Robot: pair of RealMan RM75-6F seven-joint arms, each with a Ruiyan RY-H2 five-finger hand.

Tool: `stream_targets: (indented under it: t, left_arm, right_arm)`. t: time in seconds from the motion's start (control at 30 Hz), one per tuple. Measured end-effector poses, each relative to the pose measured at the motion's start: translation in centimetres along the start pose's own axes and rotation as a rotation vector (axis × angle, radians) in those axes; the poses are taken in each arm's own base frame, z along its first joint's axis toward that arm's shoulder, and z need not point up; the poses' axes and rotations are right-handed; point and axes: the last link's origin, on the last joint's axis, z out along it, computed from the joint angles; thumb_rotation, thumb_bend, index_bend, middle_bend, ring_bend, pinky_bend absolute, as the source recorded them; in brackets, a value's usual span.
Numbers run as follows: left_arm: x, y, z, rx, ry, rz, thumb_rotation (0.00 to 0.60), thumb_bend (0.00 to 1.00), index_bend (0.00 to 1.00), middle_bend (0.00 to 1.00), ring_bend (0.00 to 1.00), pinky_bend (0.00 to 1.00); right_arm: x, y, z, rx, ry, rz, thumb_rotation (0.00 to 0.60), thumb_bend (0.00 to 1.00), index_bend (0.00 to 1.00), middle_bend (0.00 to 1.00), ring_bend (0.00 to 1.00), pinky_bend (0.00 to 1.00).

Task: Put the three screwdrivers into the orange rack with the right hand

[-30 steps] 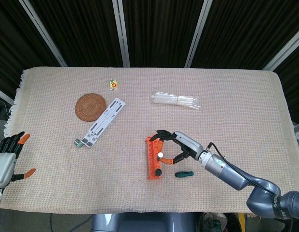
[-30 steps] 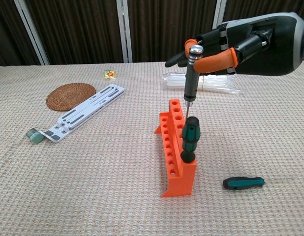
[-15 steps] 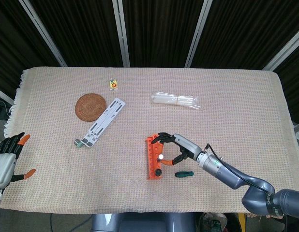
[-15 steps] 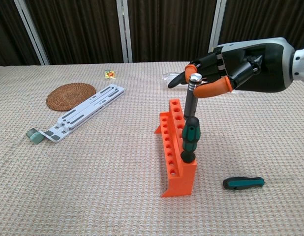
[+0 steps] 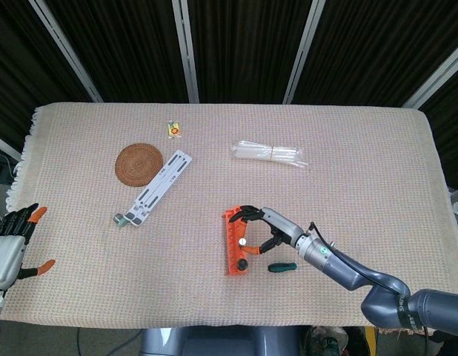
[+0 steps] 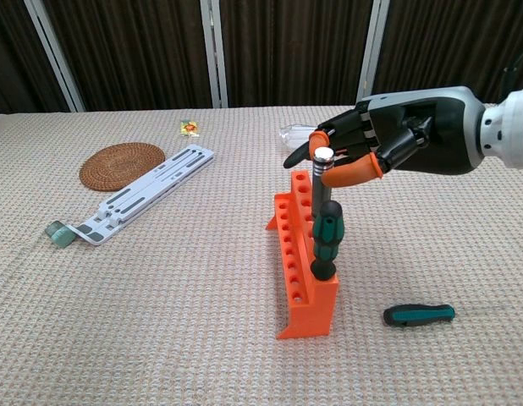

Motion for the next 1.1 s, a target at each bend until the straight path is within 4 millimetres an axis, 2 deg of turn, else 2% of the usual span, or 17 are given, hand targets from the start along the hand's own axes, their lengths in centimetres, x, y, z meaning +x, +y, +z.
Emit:
stream_targets:
  t: [0.77,0.83,0.9,1.1]
  left_arm:
    - [-0.4,-0.4,0.3,0.006,-0.010,-0.007,0.600,0.15,0.06,0.00,0.00,0.00]
    - [-0.5,-0.4,0.2,0.006,-0.012,-0.005,0.600,0.15,0.06,0.00,0.00,0.00]
    - [-0.5,-0.4,0.3,0.005,-0.013,-0.006,0.600,0.15,0.06,0.00,0.00,0.00]
    - [-0.5,-0.4,0.3,0.007,-0.007,-0.008,0.600,0.15,0.05,0.00,0.00,0.00]
  right_arm:
    - [-0.5,0.6,1.2,-0.045,0.002,-0.009,0.600,0.44,0.65,0.23,0.00,0.00]
    - [-0.6,0.7,1.2,-0.048,0.001,-0.012,0.600,0.44,0.62,0.22,0.00,0.00]
    - [-0.6,0.8,1.2,-0.052,-0.001,-0.015,0.600,0.41,0.54,0.20,0.00,0.00]
    - [-0.8,0.8,1.0,-0.065,-0.025,-0.046,0.600,0.23,0.29,0.14,0.00,0.00]
